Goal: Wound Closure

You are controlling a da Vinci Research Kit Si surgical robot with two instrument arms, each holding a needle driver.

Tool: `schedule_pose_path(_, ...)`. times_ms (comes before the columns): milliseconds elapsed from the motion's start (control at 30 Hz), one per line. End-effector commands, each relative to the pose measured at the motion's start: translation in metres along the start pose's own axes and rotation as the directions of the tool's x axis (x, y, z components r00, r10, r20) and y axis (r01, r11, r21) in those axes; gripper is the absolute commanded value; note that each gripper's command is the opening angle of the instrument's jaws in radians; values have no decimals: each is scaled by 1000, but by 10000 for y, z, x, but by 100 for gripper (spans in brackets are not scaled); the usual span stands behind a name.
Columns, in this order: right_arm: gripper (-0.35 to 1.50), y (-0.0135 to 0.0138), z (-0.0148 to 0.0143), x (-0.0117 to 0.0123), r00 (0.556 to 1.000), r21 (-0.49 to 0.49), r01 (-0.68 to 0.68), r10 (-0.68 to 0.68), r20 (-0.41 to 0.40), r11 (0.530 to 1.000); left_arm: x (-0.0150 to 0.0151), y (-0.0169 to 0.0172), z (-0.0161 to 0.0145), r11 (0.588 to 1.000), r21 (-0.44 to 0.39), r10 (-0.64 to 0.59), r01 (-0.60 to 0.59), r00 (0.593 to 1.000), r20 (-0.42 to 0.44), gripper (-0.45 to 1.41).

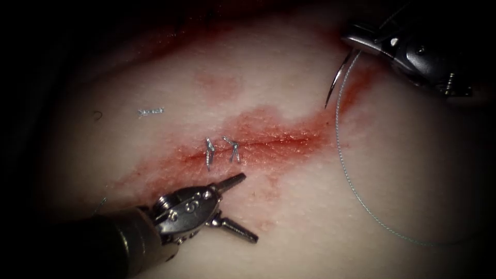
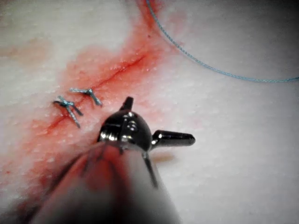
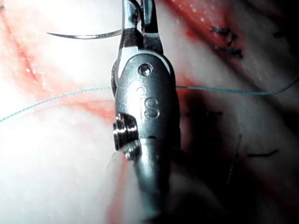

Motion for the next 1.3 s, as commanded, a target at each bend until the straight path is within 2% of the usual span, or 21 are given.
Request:
schedule_pose_path(33,-35,-14,11,-28,1000,27,14,-14,-24,1000,-4,-1,7,1000,-5,1,-1,1000,-1,81)
schedule_pose_path(67,-35,-14,11,-28,1000,27,14,-14,-24,1000,-4,-1,7,1000,-5,1,-1,1000,-1,81)
schedule_pose_path(167,-35,-23,17,-43,1000,73,11,-9,-24,997,-4,-5,7,1000,-7,2,-2,1000,0,49)
schedule_pose_path(267,-35,-36,27,-49,995,133,99,-96,-28,986,-7,-11,11,1000,-5,7,-7,1000,8,46)
schedule_pose_path(333,-35,-46,33,-49,988,154,151,-146,-41,976,-9,-14,15,999,-1,46,-46,999,15,34)
schedule_pose_path(400,-35,-55,40,-50,983,171,183,-176,-55,968,-11,-17,18,995,-17,96,-96,995,16,12)
schedule_pose_path(567,-35,-74,58,-46,963,211,267,-250,-105,940,-9,-28,31,983,-8,181,-181,983,17,-5)
schedule_pose_path(600,-35,-77,61,-45,960,216,276,-257,-112,936,-9,-30,33,979,11,205,-205,979,20,-5)
schedule_pose_path(700,-35,-84,69,-42,946,216,317,-291,-145,923,-12,-39,40,970,91,222,-224,975,32,19)
schedule_pose_path(1067,-35,-89,73,-39,919,198,376,-338,-202,905,-34,-52,60,961,135,231,-242,969,92,30)
schedule_pose_path(1300,-35,-106,82,-38,893,216,431,-380,-242,876,-44,-54,69,956,146,235,-254,963,132,34)
